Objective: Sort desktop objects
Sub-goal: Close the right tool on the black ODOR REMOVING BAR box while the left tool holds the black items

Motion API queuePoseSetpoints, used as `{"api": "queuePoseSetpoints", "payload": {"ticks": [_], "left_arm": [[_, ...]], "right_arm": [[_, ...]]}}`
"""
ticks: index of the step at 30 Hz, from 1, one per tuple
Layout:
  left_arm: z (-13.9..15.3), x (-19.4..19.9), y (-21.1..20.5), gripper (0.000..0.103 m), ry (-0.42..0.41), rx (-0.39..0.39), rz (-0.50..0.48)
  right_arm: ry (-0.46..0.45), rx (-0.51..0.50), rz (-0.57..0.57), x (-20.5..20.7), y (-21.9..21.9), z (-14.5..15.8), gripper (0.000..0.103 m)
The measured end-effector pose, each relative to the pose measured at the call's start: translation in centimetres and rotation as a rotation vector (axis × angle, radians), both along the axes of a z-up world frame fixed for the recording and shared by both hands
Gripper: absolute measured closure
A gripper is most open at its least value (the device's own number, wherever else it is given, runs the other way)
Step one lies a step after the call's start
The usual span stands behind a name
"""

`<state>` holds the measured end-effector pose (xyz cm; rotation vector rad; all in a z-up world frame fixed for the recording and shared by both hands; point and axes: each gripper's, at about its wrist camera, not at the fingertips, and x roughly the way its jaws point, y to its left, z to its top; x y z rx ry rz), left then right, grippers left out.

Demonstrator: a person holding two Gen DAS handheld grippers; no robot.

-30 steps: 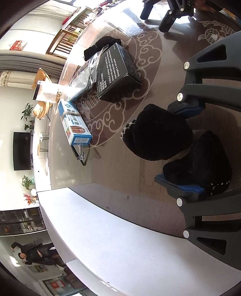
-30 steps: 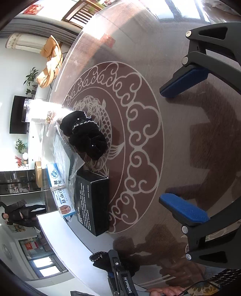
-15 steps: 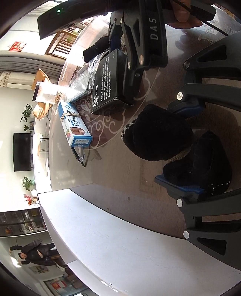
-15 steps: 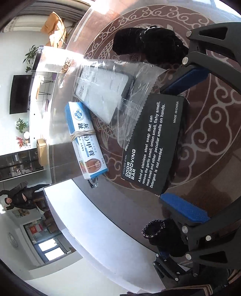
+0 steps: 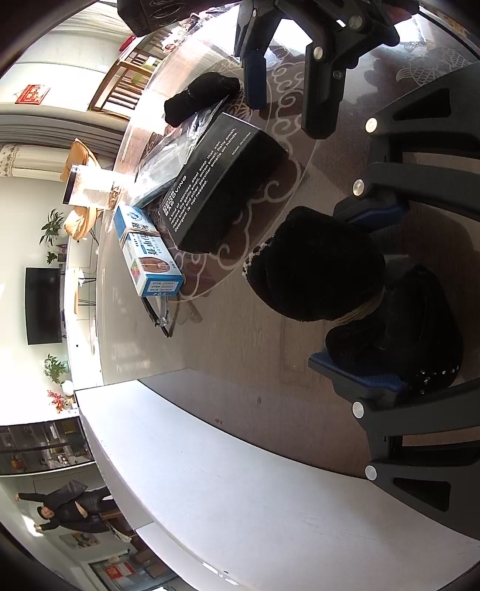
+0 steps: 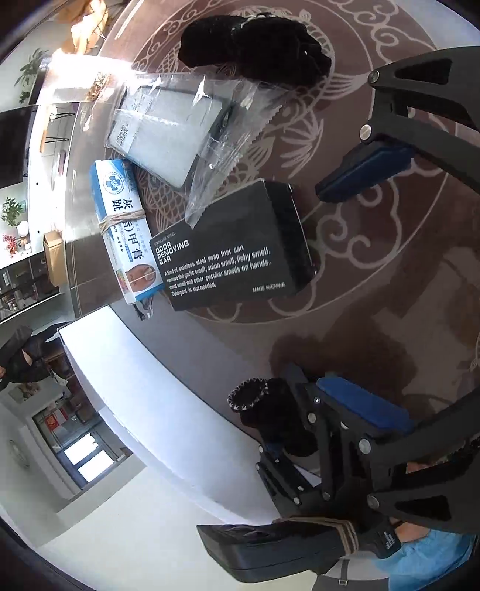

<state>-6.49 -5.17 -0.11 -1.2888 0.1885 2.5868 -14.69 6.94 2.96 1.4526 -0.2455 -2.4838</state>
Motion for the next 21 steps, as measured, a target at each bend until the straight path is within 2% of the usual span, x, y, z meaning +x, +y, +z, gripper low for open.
{"api": "queuePoseSetpoints", "payload": {"ticks": [2,8,11,13,15,18,21], "left_arm": [[0.0,-0.1,0.1,0.043,-0.001,0.003,-0.002],[0.0,0.0,0.1,0.043,-0.002,0.005,-0.003],[0.0,-0.1,0.2,0.043,-0.001,0.004,-0.002],[0.0,-0.1,0.2,0.043,-0.001,0.003,-0.002],[0.0,-0.1,0.2,0.043,-0.001,0.004,-0.003],[0.0,-0.1,0.2,0.043,-0.002,0.004,-0.002],[0.0,-0.1,0.2,0.043,-0.002,0.004,-0.003]], "right_arm": [[0.004,0.104,0.006,-0.5,0.2,-0.3,0.001],[0.024,0.115,0.012,-3.9,-0.7,-0.4,0.0],[0.019,0.224,-0.009,-5.6,-2.5,-0.8,0.0],[0.048,0.26,-0.055,-5.9,-2.8,-0.9,0.007],[0.094,0.252,-0.082,-5.5,-2.7,-0.4,0.041],[0.101,0.253,-0.077,-4.3,-2.4,-0.3,0.043],[0.114,0.263,-0.083,-1.2,-1.4,-0.3,0.043]]}}
